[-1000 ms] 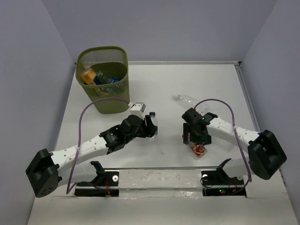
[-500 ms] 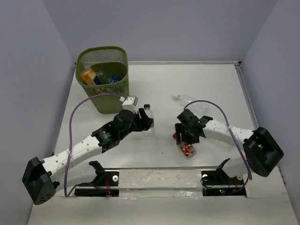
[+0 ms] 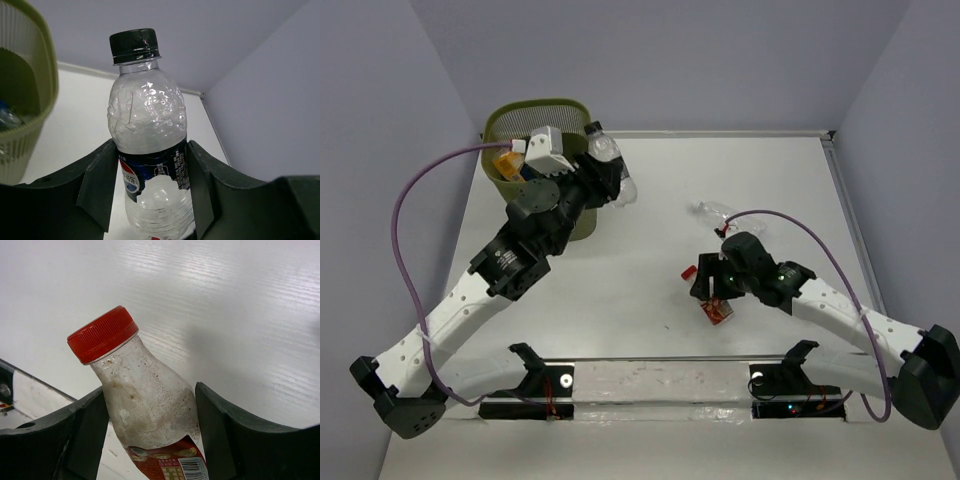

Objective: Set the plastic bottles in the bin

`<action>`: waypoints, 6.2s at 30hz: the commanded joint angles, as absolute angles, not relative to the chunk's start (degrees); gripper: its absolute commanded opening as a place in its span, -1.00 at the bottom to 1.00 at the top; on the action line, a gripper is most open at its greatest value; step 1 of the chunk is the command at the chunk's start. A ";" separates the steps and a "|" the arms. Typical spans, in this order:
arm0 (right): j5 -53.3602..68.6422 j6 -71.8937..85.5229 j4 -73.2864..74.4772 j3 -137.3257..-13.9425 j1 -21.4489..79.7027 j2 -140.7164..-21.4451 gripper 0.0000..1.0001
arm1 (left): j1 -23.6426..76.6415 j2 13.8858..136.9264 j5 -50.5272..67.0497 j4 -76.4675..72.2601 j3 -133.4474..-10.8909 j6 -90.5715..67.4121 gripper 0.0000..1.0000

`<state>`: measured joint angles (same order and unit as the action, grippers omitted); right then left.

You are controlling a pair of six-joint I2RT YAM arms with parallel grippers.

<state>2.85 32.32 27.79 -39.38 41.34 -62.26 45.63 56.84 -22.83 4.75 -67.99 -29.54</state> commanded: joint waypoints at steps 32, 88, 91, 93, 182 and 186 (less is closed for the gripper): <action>17.58 25.58 7.12 -98.91 43.24 -91.03 -0.86 | 14.85 41.51 -5.81 7.47 -59.98 -23.55 0.98; -26.81 29.10 28.36 -49.72 31.82 -32.01 -0.93 | 54.67 93.48 -17.03 -10.98 -68.02 -49.89 0.98; -27.25 27.87 32.59 -52.90 31.82 -30.33 -0.47 | 54.58 100.69 -19.16 -10.46 -74.59 -54.73 0.98; -26.72 27.16 34.35 -53.61 31.82 -29.53 -0.10 | 54.49 105.26 -19.33 -10.90 -76.89 -56.07 0.98; -17.92 26.98 85.25 -79.45 19.51 -107.39 0.99 | 54.67 18.55 -12.39 8.52 -42.19 -27.42 -0.50; -21.27 27.25 85.34 -83.58 18.37 -110.39 0.99 | 54.93 18.37 -12.31 8.70 -42.19 -27.33 -0.50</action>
